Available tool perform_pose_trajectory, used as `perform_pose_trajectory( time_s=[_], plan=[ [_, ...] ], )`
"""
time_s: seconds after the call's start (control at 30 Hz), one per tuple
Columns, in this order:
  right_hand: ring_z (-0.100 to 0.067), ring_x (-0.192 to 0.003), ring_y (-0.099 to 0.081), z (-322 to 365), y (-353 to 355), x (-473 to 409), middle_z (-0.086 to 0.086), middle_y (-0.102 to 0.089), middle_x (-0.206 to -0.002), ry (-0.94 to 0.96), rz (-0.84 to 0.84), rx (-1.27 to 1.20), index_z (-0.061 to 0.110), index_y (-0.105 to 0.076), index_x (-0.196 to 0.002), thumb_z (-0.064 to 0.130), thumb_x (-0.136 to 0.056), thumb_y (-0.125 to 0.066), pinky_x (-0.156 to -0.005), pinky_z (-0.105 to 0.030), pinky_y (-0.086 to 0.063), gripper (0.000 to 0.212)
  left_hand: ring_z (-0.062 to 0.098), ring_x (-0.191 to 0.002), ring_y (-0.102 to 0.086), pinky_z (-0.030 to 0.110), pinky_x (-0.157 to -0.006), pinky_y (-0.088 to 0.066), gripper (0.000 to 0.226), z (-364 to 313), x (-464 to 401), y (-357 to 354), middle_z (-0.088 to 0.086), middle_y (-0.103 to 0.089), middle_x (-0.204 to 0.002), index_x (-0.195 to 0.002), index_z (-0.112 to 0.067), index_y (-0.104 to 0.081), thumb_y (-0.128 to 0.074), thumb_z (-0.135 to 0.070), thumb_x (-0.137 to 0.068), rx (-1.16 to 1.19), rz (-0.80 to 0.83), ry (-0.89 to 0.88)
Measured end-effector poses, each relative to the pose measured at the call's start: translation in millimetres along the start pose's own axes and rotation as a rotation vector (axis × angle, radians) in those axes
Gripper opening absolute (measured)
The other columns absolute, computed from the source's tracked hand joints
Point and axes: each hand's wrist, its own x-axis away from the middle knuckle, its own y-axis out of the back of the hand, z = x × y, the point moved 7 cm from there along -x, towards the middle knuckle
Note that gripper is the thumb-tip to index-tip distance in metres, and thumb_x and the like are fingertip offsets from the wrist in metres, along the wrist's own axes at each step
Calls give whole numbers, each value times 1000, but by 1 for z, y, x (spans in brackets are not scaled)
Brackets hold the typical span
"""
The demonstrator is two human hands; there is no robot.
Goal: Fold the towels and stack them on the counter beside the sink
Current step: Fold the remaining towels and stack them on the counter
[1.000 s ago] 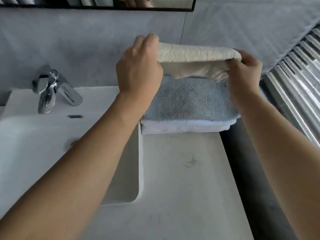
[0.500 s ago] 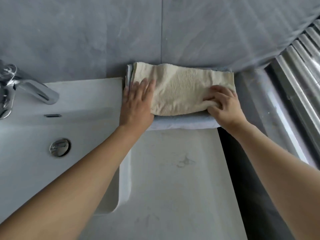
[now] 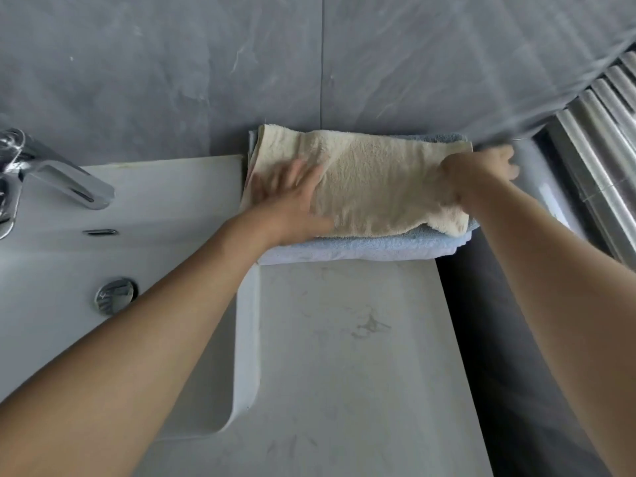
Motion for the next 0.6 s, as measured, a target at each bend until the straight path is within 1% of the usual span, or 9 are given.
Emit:
perform_pose_trajectory(
  time_s=[0.07, 0.13, 0.23, 0.33, 0.4, 0.47, 0.5, 0.53, 0.6],
  plan=[
    [-33, -130, -34, 11, 0, -6, -12, -25, -145, 82, -23, 88, 13, -30, -138, 19, -85, -59, -104, -41, -42, 60, 24, -153, 7, 55, -121, 4, 78, -7, -16, 18, -2, -1, -166, -158, -29, -13, -50, -40, -90, 72, -177, -86],
    [-34, -128, -34, 17, 1, -10, -12, -23, -144, 134, -36, 147, 12, -34, -136, 15, -85, -58, -105, -42, -42, 56, 25, -152, -7, 54, -121, -6, 64, -9, -33, 29, 1, -17, -163, -155, -24, -24, -41, -36, -94, 24, -313, -151],
    [-35, -125, -35, 24, -2, -6, -12, -23, -141, 221, -36, 151, 13, -40, -132, 6, -83, -52, -106, -40, -40, 51, 26, -147, -26, 52, -121, -15, 57, -9, -54, 35, 3, -35, -156, -154, -21, -27, -37, -38, -101, -132, -412, -169],
    [-33, -126, -32, 30, -5, 3, -11, -28, -139, 374, -25, 125, 17, -54, -123, -1, -83, -44, -107, -36, -38, 45, 35, -133, -40, 52, -122, -15, 53, -9, -65, 37, 11, -48, -139, -148, -14, -38, -43, -37, -102, -205, -482, -158],
    [-32, -125, -34, 37, -4, 10, -11, -38, -135, 538, -47, 115, 15, -65, -114, -3, -83, -39, -103, -20, -32, 44, 41, -118, -46, 52, -118, -22, 41, -8, -62, 37, 15, -51, -121, -134, -10, -51, -47, -33, -101, -219, -577, -174],
    [-34, -119, -38, 44, 3, 27, -12, -48, -127, 805, -159, 76, 11, -72, -102, -1, -84, -40, -92, -3, -22, 39, 39, -105, -49, 49, -103, -35, 34, -5, -57, 35, 14, -52, -111, -124, -11, -56, -45, -34, -100, -295, -668, -146],
    [-36, -117, -40, 46, 5, 35, -13, -50, -125, 922, -218, 82, 10, -74, -98, 2, -86, -43, -92, -5, -23, 34, 37, -101, -50, 47, -98, -37, 34, -4, -55, 34, 13, -53, -109, -122, -12, -56, -44, -35, -100, -328, -687, -108],
    [-38, -117, -41, 46, 3, 39, -14, -51, -126, 995, -258, 137, 9, -74, -98, 7, -88, -46, -96, -14, -27, 29, 36, -102, -49, 47, -99, -37, 36, -3, -56, 33, 13, -53, -111, -124, -13, -56, -44, -36, -100, -334, -684, -68],
    [-42, -127, -33, 39, -12, 30, -15, -41, -139, 957, -237, 380, 9, -68, -110, 12, -89, -46, -110, -37, -25, 31, 36, -113, -47, 52, -115, -27, 44, -6, -57, 30, 13, -52, -121, -134, -13, -52, -44, -38, -99, -296, -661, -35]
  ],
)
